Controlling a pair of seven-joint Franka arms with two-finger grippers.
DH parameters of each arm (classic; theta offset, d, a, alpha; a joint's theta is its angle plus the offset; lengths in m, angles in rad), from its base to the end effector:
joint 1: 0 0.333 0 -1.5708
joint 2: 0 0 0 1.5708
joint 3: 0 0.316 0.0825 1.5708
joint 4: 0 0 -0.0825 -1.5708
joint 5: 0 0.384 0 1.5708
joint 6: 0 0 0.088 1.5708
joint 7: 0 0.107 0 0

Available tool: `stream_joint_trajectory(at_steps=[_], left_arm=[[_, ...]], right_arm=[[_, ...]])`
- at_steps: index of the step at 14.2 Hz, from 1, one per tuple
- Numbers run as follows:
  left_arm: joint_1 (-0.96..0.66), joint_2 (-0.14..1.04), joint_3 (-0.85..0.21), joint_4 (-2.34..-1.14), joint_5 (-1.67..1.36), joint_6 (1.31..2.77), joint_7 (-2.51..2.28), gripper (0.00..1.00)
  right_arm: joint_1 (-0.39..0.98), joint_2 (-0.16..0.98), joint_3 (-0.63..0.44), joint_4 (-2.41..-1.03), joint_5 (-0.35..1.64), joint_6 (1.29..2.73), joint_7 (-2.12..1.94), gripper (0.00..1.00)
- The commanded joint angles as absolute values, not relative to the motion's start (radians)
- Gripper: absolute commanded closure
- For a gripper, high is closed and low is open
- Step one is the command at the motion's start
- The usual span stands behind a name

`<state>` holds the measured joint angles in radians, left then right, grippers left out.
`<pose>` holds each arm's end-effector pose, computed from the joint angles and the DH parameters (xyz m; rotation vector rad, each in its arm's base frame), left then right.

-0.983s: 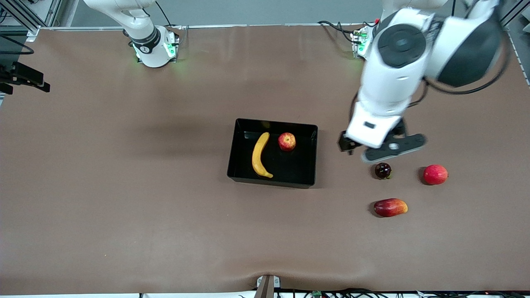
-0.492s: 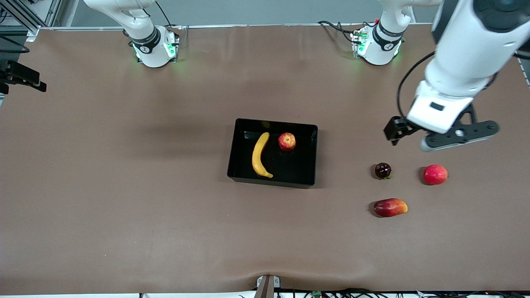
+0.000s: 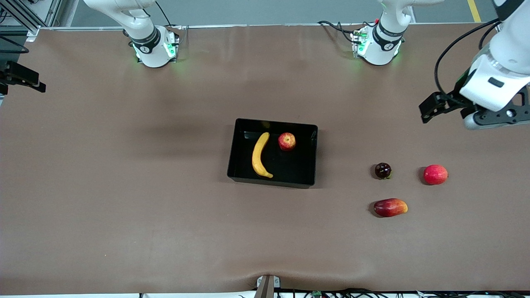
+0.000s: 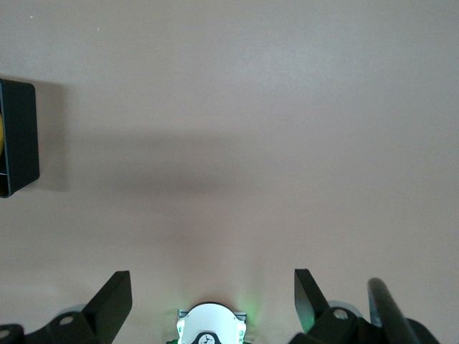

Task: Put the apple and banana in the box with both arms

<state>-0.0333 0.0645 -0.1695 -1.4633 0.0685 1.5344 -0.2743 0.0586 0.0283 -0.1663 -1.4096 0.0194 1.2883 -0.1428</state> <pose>0.5617 -0.1042 0.6362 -3.0851 -0.1152 -0.0323 0.5294 -0.0532 0.6605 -3.0999 -0.0602 0.2272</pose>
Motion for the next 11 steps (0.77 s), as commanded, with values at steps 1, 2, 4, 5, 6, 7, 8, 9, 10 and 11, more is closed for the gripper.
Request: stream_joint_trajectory(at_steps=[1,2,4,5,6,7,8,9,10,11], left_arm=[[-0.057,-0.053,-0.095,-1.61,0.008,1.574,-0.192,0.0],[-0.049,-0.092,-0.083,-1.659,0.003,1.589,-0.161,0.0],[-0.038,-0.156,-0.083,-1.718,-0.009,1.586,-0.133,0.0],[-0.037,-0.17,-0.083,-1.735,-0.015,1.586,-0.123,0.0],[-0.035,-0.175,-0.081,-1.733,-0.018,1.582,-0.106,0.0],[-0.037,-0.178,-0.08,-1.729,-0.018,1.566,-0.094,0.0],[-0.037,-0.175,-0.081,-1.721,-0.017,1.554,-0.094,0.0],[-0.038,-0.173,-0.08,-1.712,-0.014,1.552,-0.094,0.0],[-0.038,-0.173,-0.08,-1.703,-0.009,1.552,-0.097,0.0],[-0.04,-0.172,-0.08,-1.694,-0.005,1.552,-0.1,0.0]], right_arm=[[0.052,0.041,-0.17,-1.387,0.034,1.282,-0.152,0.0],[0.052,0.04,-0.17,-1.387,0.034,1.282,-0.152,0.0],[0.052,0.04,-0.17,-1.39,0.034,1.284,-0.152,0.0],[0.052,0.04,-0.17,-1.39,0.034,1.282,-0.152,0.0],[0.052,0.04,-0.17,-1.39,0.034,1.282,-0.15,0.0],[0.052,0.038,-0.17,-1.39,0.034,1.284,-0.152,0.0],[0.052,0.038,-0.17,-1.39,0.032,1.285,-0.152,0.0],[0.052,0.035,-0.17,-1.39,0.031,1.292,-0.152,0.0],[0.052,0.031,-0.17,-1.39,0.026,1.305,-0.152,0.0],[0.054,0.029,-0.169,-1.391,0.022,1.318,-0.153,0.0]])
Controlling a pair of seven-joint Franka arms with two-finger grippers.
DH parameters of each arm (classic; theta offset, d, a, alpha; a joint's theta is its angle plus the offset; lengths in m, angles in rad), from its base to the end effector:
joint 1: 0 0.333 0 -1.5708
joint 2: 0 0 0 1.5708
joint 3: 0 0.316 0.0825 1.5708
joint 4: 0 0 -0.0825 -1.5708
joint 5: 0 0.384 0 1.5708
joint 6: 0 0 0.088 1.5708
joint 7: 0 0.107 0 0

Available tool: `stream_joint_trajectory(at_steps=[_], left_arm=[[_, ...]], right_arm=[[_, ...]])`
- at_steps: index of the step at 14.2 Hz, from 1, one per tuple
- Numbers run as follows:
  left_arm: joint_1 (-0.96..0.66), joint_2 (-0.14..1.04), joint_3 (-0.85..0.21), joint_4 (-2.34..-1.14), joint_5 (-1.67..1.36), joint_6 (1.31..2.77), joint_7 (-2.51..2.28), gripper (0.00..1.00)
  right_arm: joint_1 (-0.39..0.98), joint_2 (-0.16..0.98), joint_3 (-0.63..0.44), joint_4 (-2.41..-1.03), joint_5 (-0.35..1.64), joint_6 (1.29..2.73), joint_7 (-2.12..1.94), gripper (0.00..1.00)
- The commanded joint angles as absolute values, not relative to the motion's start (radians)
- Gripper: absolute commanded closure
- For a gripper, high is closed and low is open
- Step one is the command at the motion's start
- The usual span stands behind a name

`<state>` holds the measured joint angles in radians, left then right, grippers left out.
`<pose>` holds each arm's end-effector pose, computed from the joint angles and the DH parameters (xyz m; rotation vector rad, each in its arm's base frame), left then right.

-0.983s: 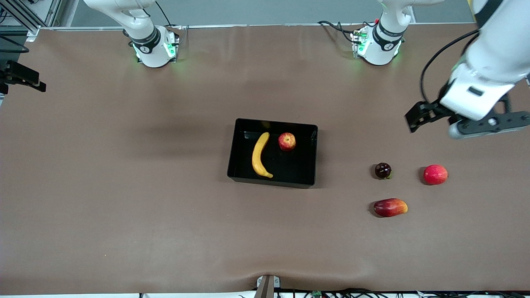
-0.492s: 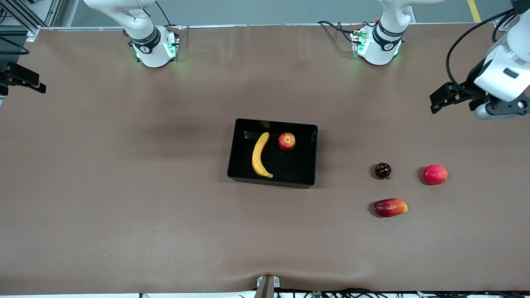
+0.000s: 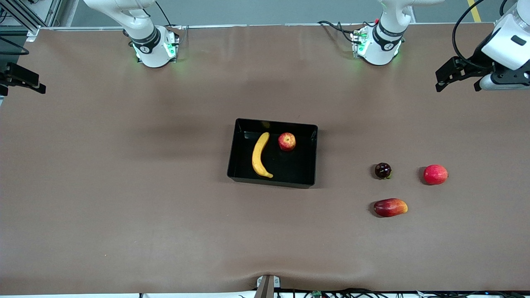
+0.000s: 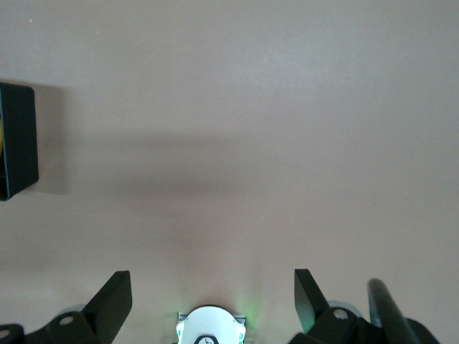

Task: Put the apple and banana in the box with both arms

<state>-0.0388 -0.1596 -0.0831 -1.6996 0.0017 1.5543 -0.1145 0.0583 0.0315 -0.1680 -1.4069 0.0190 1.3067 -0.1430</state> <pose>0.4981 -0.0645 0.6464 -3.1283 0.0100 -0.0241 0.5324 -0.0544 0.6613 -3.1048 -0.0571 0.1999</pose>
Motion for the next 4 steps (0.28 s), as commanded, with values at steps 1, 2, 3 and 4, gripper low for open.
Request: stream_joint_trajectory(at_steps=[1,2,3,4], left_arm=[[-0.037,-0.173,-0.08,-1.69,0.0,1.551,-0.1,0.0],[-0.034,-0.173,-0.078,-1.683,0.003,1.549,-0.1,0.0],[-0.034,-0.166,-0.078,-1.665,0.008,1.525,-0.101,0.0],[-0.035,-0.157,-0.078,-1.648,0.009,1.511,-0.103,0.0]], right_arm=[[0.057,0.029,-0.169,-1.391,0.018,1.316,-0.153,0.0],[0.055,0.028,-0.169,-1.4,0.018,1.316,-0.153,0.0],[0.055,0.023,-0.169,-1.408,0.018,1.316,-0.15,0.0],[0.063,0.003,-0.169,-1.429,0.018,1.322,-0.143,0.0]])
